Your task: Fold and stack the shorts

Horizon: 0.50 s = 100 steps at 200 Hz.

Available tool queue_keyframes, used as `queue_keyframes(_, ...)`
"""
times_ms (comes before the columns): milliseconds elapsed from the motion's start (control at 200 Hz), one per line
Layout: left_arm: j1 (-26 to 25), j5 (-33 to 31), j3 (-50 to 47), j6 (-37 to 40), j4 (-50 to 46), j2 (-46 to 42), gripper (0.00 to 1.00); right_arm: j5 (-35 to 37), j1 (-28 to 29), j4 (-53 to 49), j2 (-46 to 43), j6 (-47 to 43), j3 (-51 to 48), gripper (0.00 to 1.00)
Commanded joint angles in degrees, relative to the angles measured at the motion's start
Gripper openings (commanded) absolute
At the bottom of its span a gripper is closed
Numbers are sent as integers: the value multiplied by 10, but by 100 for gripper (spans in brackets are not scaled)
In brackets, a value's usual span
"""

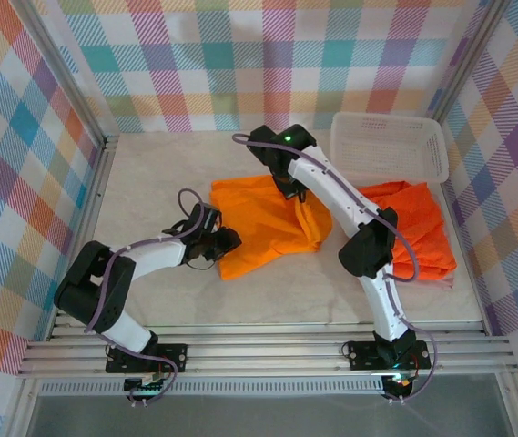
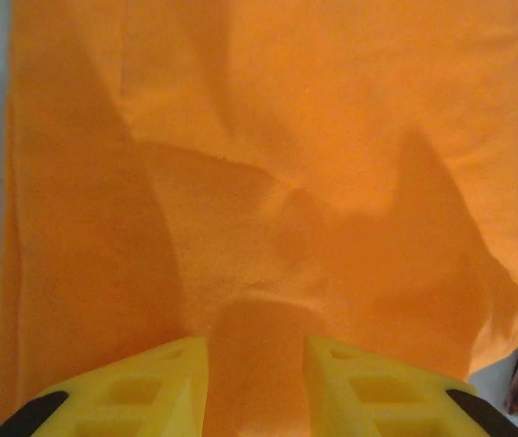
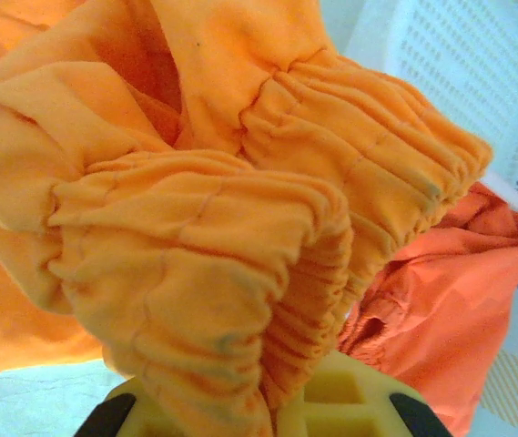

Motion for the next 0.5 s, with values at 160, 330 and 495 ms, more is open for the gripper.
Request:
queue_keyframes(160,-50,-29,-53,-39,52,15,33,-63,9,-15,28,30,31,0)
queue_keyframes(330,-118,-48,-50,-77,85,47,33,-52,9,-23,29,16,30,0)
queue_keyframes(495,-185,-64,-7,-102,97,89,33,-57,9,-27,18,10,29,0)
